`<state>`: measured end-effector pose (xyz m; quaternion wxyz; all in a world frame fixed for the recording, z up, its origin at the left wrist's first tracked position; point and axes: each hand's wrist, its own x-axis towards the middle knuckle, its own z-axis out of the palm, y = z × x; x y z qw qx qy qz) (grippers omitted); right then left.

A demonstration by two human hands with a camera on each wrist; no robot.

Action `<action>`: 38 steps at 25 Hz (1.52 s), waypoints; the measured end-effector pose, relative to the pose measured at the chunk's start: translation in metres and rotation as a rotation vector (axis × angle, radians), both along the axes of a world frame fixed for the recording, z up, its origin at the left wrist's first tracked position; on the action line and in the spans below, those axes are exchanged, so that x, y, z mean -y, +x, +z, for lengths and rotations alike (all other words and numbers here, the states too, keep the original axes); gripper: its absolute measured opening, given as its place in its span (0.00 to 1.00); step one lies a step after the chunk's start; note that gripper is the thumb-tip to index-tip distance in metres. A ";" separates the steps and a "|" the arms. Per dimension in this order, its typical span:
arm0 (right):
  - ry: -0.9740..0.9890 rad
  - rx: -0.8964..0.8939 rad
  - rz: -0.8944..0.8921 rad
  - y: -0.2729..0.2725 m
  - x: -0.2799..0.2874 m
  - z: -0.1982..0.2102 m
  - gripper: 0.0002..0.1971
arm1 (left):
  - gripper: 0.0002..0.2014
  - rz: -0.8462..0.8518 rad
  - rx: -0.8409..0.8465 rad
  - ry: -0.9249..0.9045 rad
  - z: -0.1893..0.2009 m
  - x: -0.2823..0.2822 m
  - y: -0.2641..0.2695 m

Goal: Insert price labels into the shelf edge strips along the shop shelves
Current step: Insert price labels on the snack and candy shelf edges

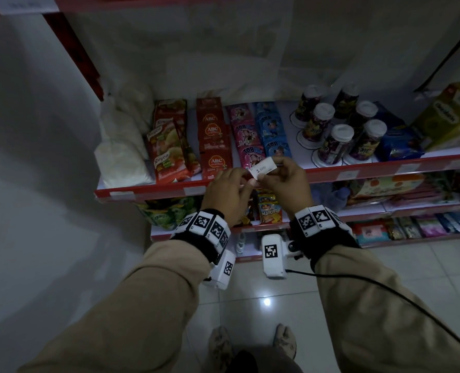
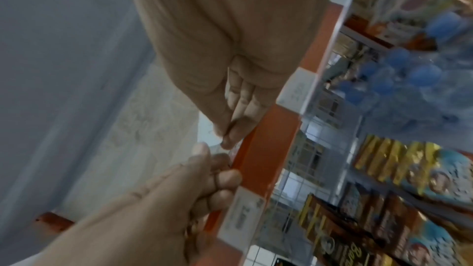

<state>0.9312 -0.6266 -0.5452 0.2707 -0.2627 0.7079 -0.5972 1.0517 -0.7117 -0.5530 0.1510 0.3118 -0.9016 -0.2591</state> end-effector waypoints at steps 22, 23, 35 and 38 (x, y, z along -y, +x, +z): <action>0.317 -0.765 0.198 -0.022 -0.005 -0.007 0.05 | 0.25 0.045 0.078 -0.079 -0.001 -0.001 0.000; 0.300 -0.772 0.187 -0.022 -0.006 -0.006 0.05 | 0.26 0.046 0.077 -0.079 -0.003 -0.002 -0.001; 0.283 -1.066 0.228 -0.032 -0.011 -0.013 0.08 | 0.17 0.029 0.148 -0.261 -0.013 -0.003 -0.004; 0.293 -1.155 0.218 -0.029 -0.012 -0.015 0.07 | 0.13 0.025 0.192 -0.323 -0.013 -0.003 -0.005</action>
